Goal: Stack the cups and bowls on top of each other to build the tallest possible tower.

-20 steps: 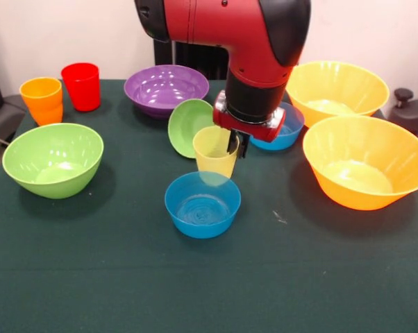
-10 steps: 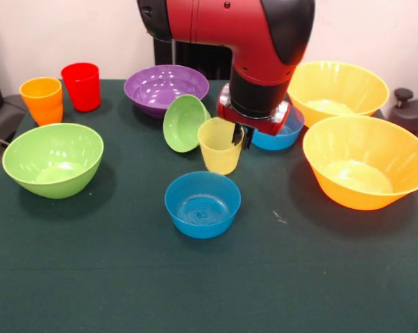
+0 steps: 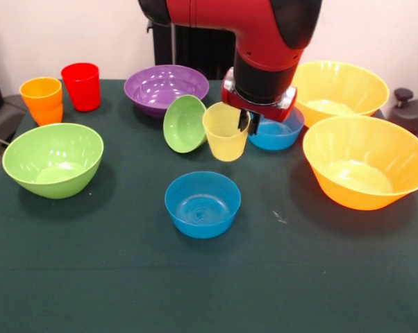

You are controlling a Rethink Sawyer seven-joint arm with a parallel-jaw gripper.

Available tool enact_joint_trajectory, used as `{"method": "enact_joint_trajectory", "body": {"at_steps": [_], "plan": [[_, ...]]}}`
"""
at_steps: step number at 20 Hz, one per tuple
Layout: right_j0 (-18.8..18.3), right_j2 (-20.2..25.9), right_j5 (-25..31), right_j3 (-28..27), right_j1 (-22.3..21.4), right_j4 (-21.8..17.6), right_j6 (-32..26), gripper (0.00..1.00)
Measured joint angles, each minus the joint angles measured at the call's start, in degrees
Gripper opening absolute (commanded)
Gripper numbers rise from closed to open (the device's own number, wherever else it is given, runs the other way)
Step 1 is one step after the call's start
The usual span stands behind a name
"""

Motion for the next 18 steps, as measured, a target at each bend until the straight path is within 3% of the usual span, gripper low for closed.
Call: {"method": "enact_joint_trajectory", "body": {"at_steps": [18], "plan": [[-0.6, 0.9, 0.7, -6.8, -0.9, 0.1, 0.0, 0.0]]}}
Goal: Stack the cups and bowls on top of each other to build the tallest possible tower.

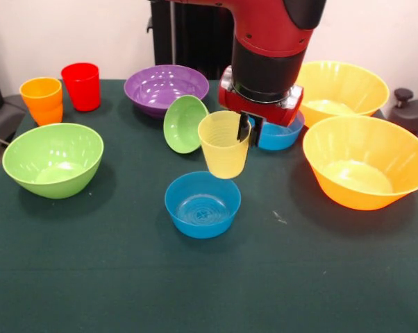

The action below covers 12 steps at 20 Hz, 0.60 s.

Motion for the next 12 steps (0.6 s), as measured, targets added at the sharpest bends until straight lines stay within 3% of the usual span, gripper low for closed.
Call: {"method": "enact_joint_trajectory", "body": {"at_steps": [12], "plan": [[0.0, 0.0, -1.3, -3.1, 3.0, -0.2, 0.0, 0.0]]}}
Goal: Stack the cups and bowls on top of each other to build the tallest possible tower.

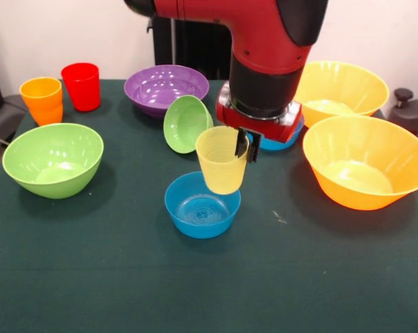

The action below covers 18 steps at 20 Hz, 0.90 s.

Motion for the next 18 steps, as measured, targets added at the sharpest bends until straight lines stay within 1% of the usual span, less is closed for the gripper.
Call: {"method": "enact_joint_trajectory", "body": {"at_steps": [3, 5, 9, 18], "plan": [[0.0, 0.0, -0.9, -0.3, 1.2, 0.0, 0.0, 0.0], [0.0, 0.0, -2.5, -0.3, 2.7, 0.0, 0.0, 0.0], [0.0, -0.1, -4.8, -0.3, 4.0, 0.0, 0.0, 0.0], [0.0, -1.1, -9.6, 0.3, 4.3, -0.5, 0.0, 0.0]]}}
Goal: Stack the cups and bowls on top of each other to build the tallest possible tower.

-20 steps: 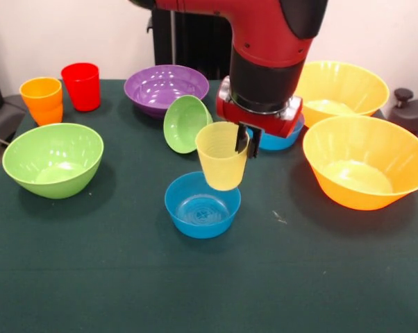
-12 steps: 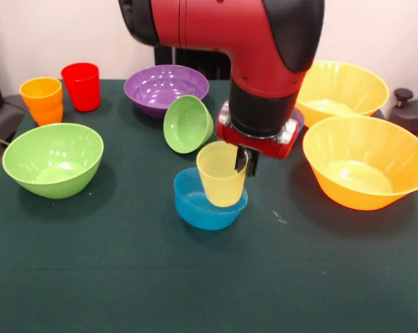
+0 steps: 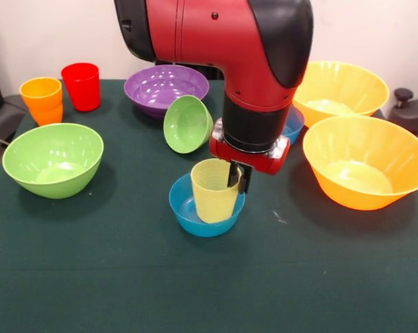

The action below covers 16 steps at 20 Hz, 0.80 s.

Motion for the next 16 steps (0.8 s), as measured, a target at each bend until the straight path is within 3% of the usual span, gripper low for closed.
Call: {"method": "enact_joint_trajectory", "body": {"at_steps": [15, 16], "plan": [[-0.2, -0.2, -0.5, 0.5, -0.2, -0.4, 0.0, 0.0], [-0.2, -0.2, -0.5, 0.5, -0.2, -0.4, 0.0, 1.0]]}}
